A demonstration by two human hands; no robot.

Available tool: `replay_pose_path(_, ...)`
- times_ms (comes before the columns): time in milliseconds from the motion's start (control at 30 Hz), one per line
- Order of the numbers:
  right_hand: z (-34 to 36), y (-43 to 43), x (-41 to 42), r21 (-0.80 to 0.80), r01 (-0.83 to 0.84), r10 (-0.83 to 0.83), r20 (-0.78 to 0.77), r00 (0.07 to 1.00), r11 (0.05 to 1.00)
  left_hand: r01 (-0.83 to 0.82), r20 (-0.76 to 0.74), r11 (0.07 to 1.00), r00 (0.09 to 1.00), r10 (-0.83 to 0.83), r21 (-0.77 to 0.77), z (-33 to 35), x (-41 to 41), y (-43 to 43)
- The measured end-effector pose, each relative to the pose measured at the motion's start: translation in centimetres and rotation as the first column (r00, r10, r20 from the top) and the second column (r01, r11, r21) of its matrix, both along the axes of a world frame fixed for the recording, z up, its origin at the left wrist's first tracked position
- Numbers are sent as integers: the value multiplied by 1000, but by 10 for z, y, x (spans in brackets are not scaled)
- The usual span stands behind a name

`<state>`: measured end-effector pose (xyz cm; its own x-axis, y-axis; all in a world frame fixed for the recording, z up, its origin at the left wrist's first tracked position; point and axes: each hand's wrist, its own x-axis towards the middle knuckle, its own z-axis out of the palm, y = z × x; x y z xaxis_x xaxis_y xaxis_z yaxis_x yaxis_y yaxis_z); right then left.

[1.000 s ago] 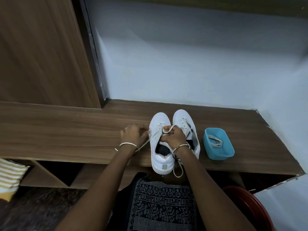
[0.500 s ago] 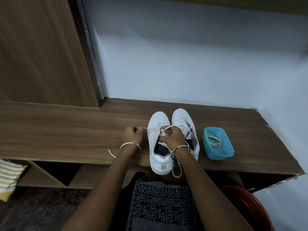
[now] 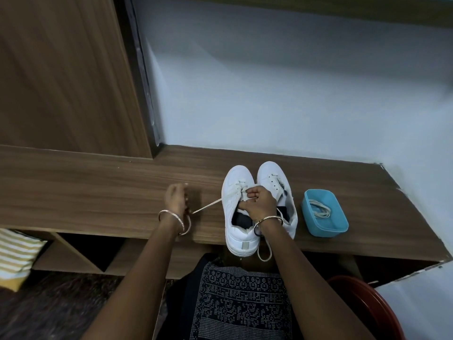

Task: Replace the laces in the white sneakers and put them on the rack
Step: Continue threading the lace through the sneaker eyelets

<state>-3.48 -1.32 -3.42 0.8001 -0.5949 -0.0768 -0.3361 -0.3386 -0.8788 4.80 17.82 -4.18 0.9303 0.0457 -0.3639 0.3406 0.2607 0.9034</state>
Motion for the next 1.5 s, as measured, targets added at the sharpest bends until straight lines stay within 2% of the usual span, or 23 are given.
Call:
replay_pose_path(33, -1, 0, 1, -3, 4, -4, -2, 1000, 1000, 28, 143, 977, 988, -59, 210, 0, -2, -3)
replay_pose_path(67, -1, 1, 1, -8, 6, -6, -6, 1000, 1000, 51, 256, 906, 951, -173, 420, 1, -5, -5)
replay_pose_path(100, -1, 1, 1, -14, 8, -8, -10, 1000, 1000, 68, 309, 795, 899, -311, 603, 0, -7, -9)
replay_pose_path(167, -2, 1, 2, -29, 7, -8, -13, 1000, 1000, 40, 251, 486, 817, -518, 873, 4, -10, -19)
replay_pose_path(200, -3, 0, 2, -35, 5, -5, -14, 1000, 999, 27, 212, 380, 793, -571, 924, 9, -12, -26)
replay_pose_path(233, -3, 0, 2, -40, 2, -2, -17, 1000, 999, 18, 200, 331, 766, -611, 944, 12, -13, -34)
replay_pose_path(333, -4, 0, 3, -51, -6, 5, -25, 1000, 999, 2, 187, 264, 703, -686, 964, 14, -15, -55)
replay_pose_path(433, -5, 0, 4, -59, -10, 9, -29, 1000, 998, -32, 157, 193, 715, -681, 981, 14, -18, -69)
replay_pose_path(533, -8, -1, 4, -59, -16, 15, -22, 1000, 998, -58, 177, 199, 736, -653, 978, 16, -22, -74)
replay_pose_path(600, -9, -2, 4, -62, -17, 16, -16, 1000, 998, 14, 167, 277, 769, -617, 961, 14, -21, -71)
replay_pose_path(667, -8, -3, 3, -56, -18, 18, -5, 1000, 998, 137, 145, 441, 823, -549, 887, 14, -22, -63)
replay_pose_path(733, -7, -3, 2, -55, -27, 27, 3, 1000, 998, 226, 129, 693, 899, -420, 685, 11, -20, -53)
replay_pose_path(800, -4, -2, 0, -61, -32, 33, 5, 999, 998, 195, 107, 867, 956, -272, 457, -4, -12, -39)
replay_pose_path(867, -3, -1, -1, -56, -28, 28, 9, 1000, 998, 134, 37, 953, 988, -149, 273, -13, -8, -29)
replay_pose_path(967, -1, 2, -4, -43, -20, 21, 15, 1000, 999, 57, -50, 985, 998, -49, 161, 5, -20, -21)
replay_pose_path(1067, 0, 3, -5, -61, -31, 33, 18, 999, 998, 53, -60, 977, 997, -42, 208, 1, -17, -18)
replay_pose_path(1133, 1, 4, -7, -57, -33, 34, 20, 999, 998, 77, -13, 925, 997, -78, 373, -2, -16, -16)
replay_pose_path(1167, 2, 4, -8, -56, -37, 38, 19, 999, 998, 95, 12, 855, 993, -118, 510, -2, -18, -17)
replay_pose_path(1233, 4, 4, -10, -56, -50, 51, 11, 999, 997, 40, 160, 699, 962, -219, 714, 1, -21, -21)
replay_pose_path(1300, 5, 4, -11, -63, -61, 61, 4, 998, 996, -6, 303, 619, 875, -377, 786, 7, -25, -28)
replay_pose_path(1333, 6, 3, -11, -74, -63, 64, 1, 998, 995, -6, 327, 573, 826, -460, 820, 7, -24, -32)
replay_pose_path(1400, 7, 4, -11, -112, -79, 78, -9, 997, 991, -10, 299, 438, 746, -596, 899, 11, -22, -45)
replay_pose_path(1500, 7, 8, -12, -215, -121, 117, -31, 993, 969, -55, 214, 244, 685, -696, 968, 15, -23, -63)
